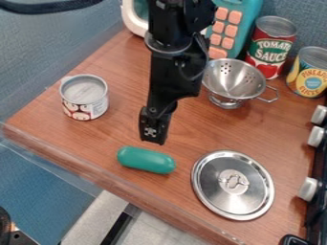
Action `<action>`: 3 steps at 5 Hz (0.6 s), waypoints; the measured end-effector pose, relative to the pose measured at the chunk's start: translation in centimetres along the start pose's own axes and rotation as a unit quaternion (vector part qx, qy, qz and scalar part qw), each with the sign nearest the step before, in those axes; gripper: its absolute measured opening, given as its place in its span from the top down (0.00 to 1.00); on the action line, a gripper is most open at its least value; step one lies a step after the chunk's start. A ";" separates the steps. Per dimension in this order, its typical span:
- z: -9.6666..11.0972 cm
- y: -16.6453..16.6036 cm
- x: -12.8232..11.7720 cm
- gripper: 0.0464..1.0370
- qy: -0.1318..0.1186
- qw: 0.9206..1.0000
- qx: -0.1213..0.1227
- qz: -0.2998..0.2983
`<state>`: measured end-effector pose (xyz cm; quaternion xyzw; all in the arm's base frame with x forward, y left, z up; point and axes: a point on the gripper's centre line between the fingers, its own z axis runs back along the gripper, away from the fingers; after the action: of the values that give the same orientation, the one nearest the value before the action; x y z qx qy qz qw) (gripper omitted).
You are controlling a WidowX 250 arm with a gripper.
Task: Move the colander in front of the microwave
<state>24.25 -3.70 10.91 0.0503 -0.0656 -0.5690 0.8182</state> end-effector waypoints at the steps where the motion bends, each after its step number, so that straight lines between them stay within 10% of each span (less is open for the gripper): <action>1: -0.6 -0.1 -0.1 0.04 0.005 1.000 -0.008 0.004; 3: -1.3 3.9 1.6 0.04 -0.024 0.998 0.045 0.034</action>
<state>28.66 -3.82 10.34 0.0714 -0.1124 -0.5381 0.8323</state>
